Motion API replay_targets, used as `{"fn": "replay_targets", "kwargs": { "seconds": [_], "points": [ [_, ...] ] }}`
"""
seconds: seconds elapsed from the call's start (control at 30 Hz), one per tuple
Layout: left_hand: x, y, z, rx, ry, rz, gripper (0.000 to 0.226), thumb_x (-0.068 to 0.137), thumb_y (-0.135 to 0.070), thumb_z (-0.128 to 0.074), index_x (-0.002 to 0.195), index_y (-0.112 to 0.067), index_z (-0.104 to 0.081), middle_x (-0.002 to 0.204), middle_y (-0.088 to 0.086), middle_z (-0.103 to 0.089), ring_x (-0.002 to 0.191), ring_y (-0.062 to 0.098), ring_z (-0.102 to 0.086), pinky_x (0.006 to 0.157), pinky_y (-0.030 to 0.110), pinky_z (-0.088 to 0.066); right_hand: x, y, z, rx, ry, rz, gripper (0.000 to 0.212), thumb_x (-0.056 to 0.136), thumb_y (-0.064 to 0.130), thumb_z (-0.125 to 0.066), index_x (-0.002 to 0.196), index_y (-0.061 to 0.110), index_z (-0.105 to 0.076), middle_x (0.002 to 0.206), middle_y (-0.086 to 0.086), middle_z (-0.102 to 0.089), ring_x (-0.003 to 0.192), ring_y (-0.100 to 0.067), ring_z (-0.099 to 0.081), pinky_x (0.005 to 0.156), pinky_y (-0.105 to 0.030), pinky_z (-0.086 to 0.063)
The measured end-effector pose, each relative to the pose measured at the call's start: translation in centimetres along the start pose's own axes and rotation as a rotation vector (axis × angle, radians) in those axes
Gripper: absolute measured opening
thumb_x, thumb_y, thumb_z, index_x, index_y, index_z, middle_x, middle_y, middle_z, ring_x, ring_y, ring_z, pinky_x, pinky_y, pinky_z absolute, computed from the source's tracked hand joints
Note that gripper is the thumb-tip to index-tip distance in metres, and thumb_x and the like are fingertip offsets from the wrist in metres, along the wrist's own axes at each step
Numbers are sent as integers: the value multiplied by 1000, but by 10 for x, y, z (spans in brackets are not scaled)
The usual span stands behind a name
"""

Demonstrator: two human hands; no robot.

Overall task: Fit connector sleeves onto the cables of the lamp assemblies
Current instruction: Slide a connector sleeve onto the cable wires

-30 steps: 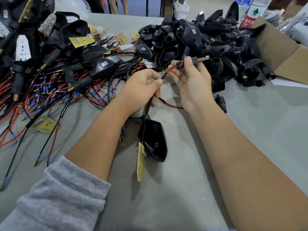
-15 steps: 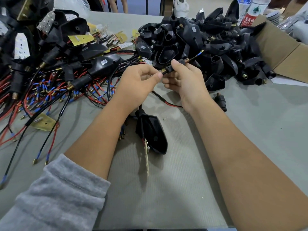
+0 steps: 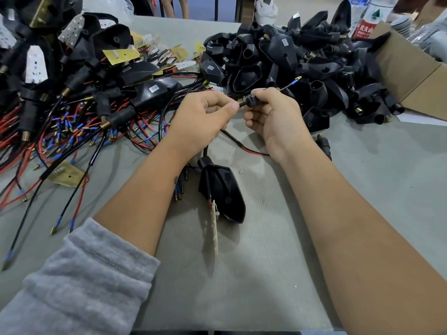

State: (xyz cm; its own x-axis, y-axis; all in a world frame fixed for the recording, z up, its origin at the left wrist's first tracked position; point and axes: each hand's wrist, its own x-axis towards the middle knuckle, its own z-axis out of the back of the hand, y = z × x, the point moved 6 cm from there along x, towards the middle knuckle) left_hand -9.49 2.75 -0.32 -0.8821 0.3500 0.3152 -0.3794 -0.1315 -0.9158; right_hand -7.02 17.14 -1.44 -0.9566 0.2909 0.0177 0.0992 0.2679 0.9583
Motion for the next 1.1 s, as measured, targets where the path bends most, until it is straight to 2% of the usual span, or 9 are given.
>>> {"fn": "replay_targets", "kwargs": {
  "seconds": [0.2,0.33,0.47,0.57,0.73,0.93,1.1],
  "points": [
    [1,3,3,19,-37,4,18,95,-23,-61,81,-21,-73,49,-10,-53,41,4,-42,45,15,-37,0,-1,-1,-3,31,-7,13,97,17,-55,94,4,-57,74,-8,-61,57,-13,-58,58,-25,-50],
    [1,4,4,22,-46,-8,18,93,-25,-62,89,-13,-75,50,-9,-53,43,4,-42,47,15,-37,1,-3,0,-54,-1,-2,18,95,23,-61,96,5,-57,66,-4,-60,55,-14,-55,58,-25,-49],
    [1,4,3,22,-41,4,16,93,-24,-62,83,-20,-74,48,-11,-53,41,3,-42,46,14,-36,-1,-1,-1,-24,39,19,10,95,14,-58,86,9,-59,69,-2,-63,58,-13,-58,58,-25,-50],
    [1,4,1,42,-38,24,19,94,-23,-62,77,-24,-71,47,-11,-54,41,3,-42,44,13,-36,-3,-1,-7,-66,123,28,10,93,6,-53,89,10,-61,67,0,-66,61,-14,-59,61,-26,-49],
    [1,4,0,23,-50,92,22,97,-23,-57,79,-17,-69,47,-9,-54,39,5,-40,43,15,-36,-3,-1,-9,-55,134,28,5,95,12,-57,91,12,-60,70,2,-68,63,-12,-60,62,-24,-50],
    [-3,1,-11,7,141,126,28,98,-13,-52,75,-9,-68,48,-2,-57,38,7,-44,43,15,-38,-1,-1,0,166,-8,-17,13,98,19,-57,97,7,-54,77,-8,-58,60,-15,-60,58,-25,-51],
    [-4,2,-14,8,163,125,29,99,-15,-53,75,-9,-69,45,0,-53,39,7,-44,47,14,-38,-7,-1,-15,-118,124,32,21,96,15,-59,76,14,-54,57,7,-54,53,-12,-50,63,-28,-48]
  ]
}}
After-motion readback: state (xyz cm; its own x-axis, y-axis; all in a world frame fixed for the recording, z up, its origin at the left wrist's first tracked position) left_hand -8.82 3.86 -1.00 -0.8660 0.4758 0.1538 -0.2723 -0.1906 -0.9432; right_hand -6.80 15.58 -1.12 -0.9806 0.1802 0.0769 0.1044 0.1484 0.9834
